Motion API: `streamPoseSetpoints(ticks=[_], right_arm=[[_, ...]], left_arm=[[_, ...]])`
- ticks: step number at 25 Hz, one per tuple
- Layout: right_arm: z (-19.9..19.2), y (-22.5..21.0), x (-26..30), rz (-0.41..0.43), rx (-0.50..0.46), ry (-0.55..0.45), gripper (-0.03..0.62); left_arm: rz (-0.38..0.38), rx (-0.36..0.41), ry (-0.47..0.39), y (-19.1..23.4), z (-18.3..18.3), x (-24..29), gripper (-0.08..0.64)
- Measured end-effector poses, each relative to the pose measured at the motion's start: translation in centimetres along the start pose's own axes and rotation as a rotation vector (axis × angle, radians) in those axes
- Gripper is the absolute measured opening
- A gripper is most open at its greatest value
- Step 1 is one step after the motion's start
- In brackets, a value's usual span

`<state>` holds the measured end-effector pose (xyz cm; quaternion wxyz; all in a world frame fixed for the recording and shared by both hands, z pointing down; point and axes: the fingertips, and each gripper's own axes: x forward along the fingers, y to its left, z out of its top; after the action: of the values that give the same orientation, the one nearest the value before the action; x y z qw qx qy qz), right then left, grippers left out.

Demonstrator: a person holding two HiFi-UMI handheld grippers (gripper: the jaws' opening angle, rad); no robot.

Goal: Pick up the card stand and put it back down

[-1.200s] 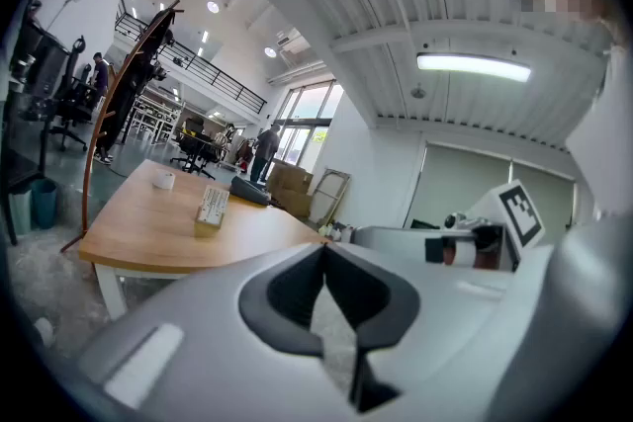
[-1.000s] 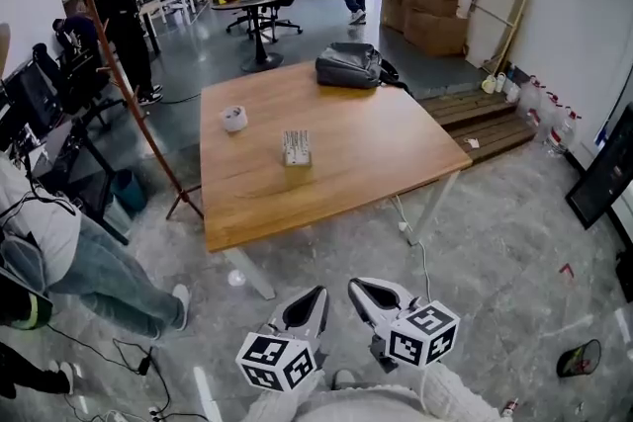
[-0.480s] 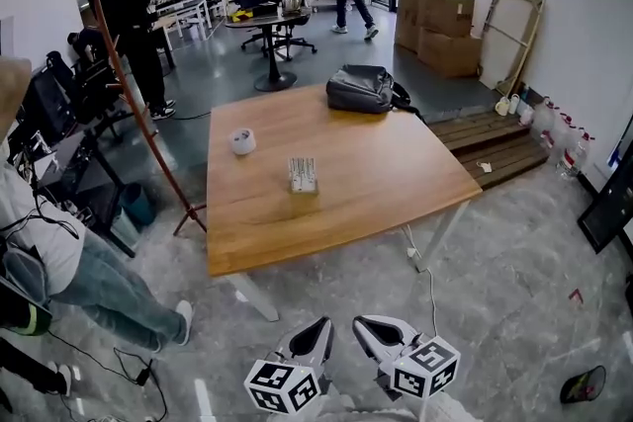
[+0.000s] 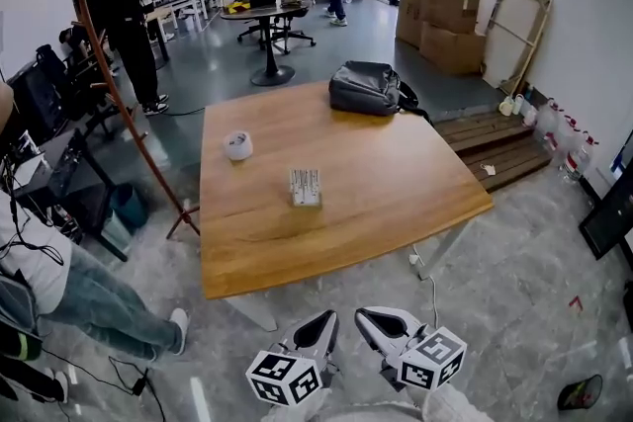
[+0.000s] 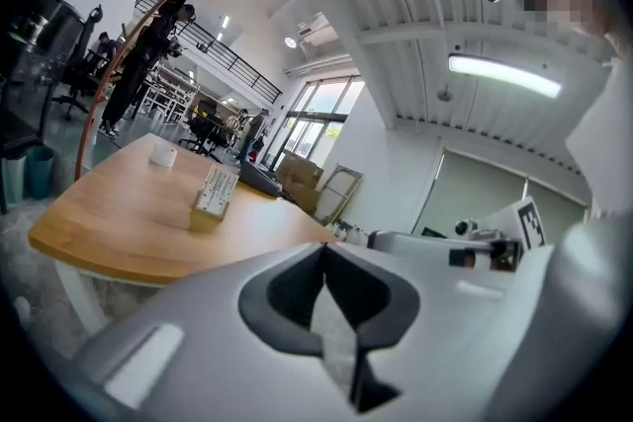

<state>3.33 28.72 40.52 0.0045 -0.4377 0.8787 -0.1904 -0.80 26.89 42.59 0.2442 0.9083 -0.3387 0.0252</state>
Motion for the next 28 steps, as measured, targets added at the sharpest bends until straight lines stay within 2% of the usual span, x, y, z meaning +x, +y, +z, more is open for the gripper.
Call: streamPoseSetpoints(ticks=[7,11,18,24,28], right_arm=[[4.1,-5.0,8.0,-0.003,-0.03,0.024,-0.002],[5.5,-7.6,12.4,0.019,-0.006,0.023,-0.002],[6.5,-11.1,17.5,-0.019,-0.003,0.043,-0.002],[6.1,-14.5,19.3,-0.033,-0.006,0.086,-0.002],[6.3,-17.0,20.6,-0.026,0.004,0.104,-0.002]], left_arm=[[-0.007,-0.002,-0.004,6.5,5.4,5.2,0.008],[-0.004,-0.015,0.01,10.3,7.3,7.8,0.008],[0.005,0.0,0.055,14.6,8.9,11.7,0.008],[0.026,-0.025,0.08,17.0,9.2,14.0,0.008],[0.068,-0.072,0.086,18.9,8.8,15.4,0.008]])
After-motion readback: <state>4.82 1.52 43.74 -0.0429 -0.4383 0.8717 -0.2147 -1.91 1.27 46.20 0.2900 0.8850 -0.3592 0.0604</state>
